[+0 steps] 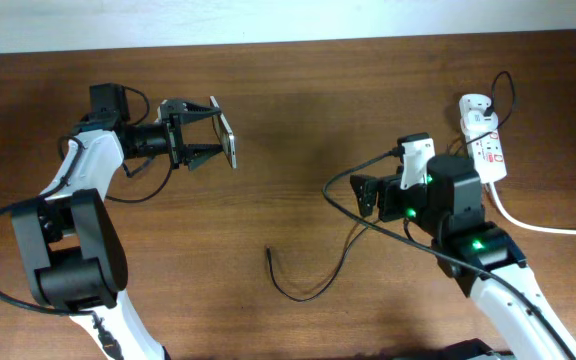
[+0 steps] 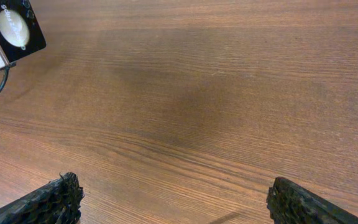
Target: Plug charger to phone and switch on socket
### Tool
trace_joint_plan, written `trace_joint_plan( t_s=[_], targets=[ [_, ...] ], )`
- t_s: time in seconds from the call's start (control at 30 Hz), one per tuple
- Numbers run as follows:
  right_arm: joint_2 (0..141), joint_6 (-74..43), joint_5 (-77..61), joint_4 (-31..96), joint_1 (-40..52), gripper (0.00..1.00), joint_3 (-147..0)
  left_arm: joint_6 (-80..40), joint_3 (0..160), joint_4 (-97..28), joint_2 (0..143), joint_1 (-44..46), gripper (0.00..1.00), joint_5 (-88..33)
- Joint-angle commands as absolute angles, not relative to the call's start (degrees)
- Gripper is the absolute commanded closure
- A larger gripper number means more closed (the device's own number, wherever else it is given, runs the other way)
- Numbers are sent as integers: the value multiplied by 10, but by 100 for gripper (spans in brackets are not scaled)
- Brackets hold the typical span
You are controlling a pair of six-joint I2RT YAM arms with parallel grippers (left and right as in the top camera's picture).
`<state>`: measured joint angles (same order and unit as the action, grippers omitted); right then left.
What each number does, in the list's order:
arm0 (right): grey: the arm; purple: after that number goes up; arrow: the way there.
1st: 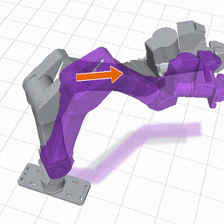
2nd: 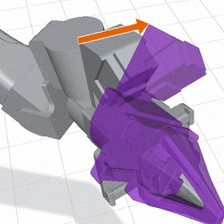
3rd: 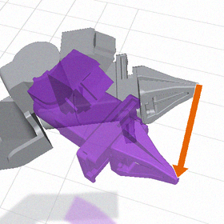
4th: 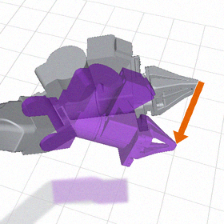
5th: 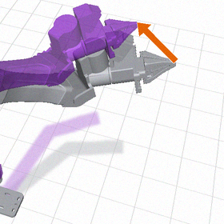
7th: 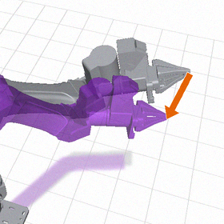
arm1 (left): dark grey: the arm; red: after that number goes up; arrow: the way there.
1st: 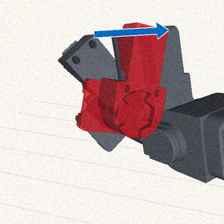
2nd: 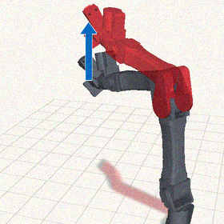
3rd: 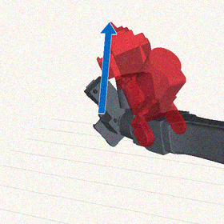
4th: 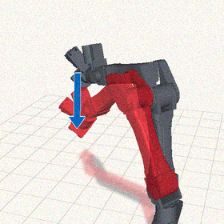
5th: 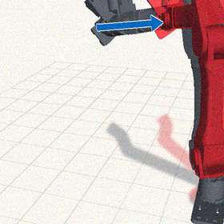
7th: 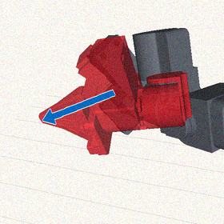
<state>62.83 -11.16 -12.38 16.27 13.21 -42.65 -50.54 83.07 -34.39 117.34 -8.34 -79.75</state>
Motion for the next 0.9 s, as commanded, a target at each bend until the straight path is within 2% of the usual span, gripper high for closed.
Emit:
trace_joint_plan(
  t_s=[0.0, 0.17, 0.3, 0.4, 0.5, 0.87],
  targets=[
    [628, -88, -165, 161, 131, 1, -443, -498, 840, -334, 1173, -86, 100, -794],
    [656, -59, -260, 166, 131, 1, -453, -532, 840, -261, 1173, -81, 100, -795],
    [707, 1, -288, 251, 131, 1, -531, -612, 840, -124, 1173, -56, 100, -795],
    [709, 24, -327, 256, 131, 1, -536, -664, 840, -43, 1173, -39, 100, -797],
    [709, 46, -391, 248, 131, 1, -536, -669, 840, -37, 1173, -39, 100, -796],
    [754, 51, -369, 214, 131, 1, -536, -677, 840, -37, 1173, -37, 100, -706]
  ],
)
